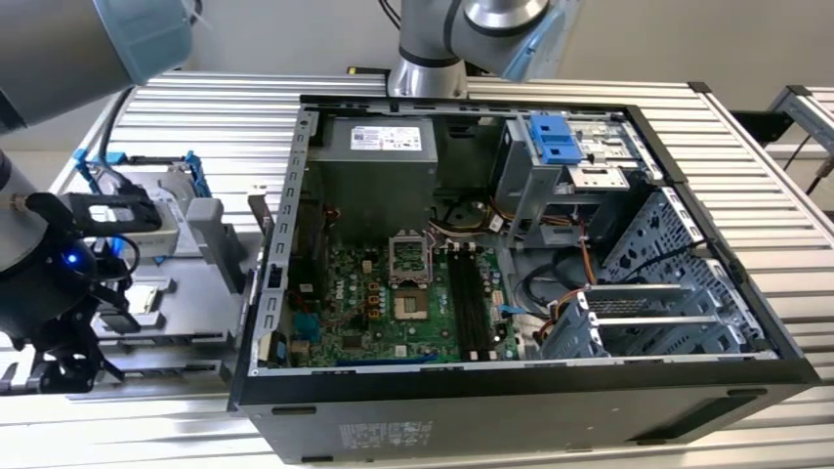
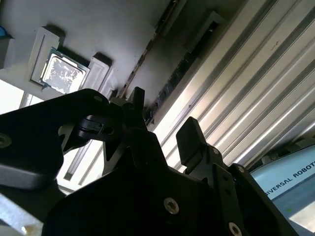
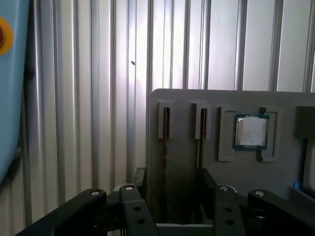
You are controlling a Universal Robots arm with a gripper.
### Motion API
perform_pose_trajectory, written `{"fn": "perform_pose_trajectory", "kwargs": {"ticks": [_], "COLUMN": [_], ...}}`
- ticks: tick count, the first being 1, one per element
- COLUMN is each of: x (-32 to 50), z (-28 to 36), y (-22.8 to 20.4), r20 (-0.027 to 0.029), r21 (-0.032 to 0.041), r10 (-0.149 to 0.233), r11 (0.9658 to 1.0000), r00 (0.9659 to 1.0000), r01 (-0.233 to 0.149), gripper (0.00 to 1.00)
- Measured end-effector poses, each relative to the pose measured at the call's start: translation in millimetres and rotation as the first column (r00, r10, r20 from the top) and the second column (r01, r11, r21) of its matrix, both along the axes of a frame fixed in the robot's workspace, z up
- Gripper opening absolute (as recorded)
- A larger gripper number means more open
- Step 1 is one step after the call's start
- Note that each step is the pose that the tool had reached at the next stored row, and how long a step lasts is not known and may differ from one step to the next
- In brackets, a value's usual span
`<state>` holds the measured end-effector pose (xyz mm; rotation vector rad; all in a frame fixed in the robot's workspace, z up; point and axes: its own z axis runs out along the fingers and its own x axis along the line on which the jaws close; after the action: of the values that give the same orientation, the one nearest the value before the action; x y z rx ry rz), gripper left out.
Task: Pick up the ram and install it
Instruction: 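Pick up the ram and move it above insertion slot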
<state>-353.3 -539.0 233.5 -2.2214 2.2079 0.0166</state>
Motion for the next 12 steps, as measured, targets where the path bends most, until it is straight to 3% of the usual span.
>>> {"fn": "perform_pose_trajectory", "kwargs": {"ticks": [12], "x": [0.0], "z": [-13.6], "y": [-5.0], "r20": [0.0001], "r21": [0.0002], "r10": [-0.008], "r11": [1.0000], "r00": [1.0000], "r01": [0.008], "gripper": [1.00]}}
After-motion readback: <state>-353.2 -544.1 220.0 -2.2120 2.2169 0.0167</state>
